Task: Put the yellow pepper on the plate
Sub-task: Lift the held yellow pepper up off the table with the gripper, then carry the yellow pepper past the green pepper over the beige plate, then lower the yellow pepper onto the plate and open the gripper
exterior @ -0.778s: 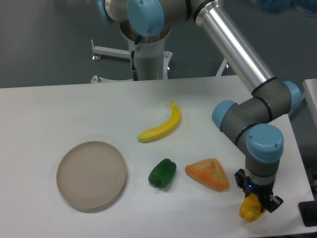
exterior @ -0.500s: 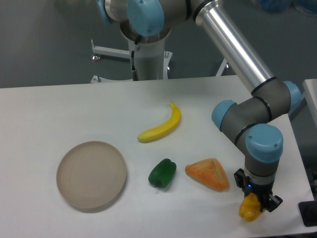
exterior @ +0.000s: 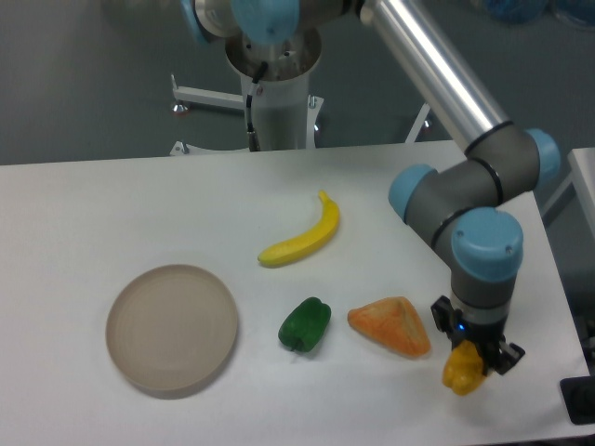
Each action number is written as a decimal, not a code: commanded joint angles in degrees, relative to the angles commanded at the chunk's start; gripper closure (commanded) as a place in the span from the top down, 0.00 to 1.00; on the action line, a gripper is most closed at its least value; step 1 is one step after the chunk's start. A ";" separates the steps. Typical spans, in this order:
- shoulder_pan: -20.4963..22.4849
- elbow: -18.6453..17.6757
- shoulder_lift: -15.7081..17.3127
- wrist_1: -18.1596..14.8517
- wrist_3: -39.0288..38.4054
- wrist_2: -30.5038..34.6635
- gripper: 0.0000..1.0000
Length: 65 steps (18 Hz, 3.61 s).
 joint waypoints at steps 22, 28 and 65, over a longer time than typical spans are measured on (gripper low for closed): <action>-20.29 -8.62 9.50 -10.91 -42.70 0.00 0.56; -26.80 -10.11 8.98 -10.65 -51.32 -0.26 0.56; -28.92 -12.31 7.04 -10.30 -53.80 -0.18 1.00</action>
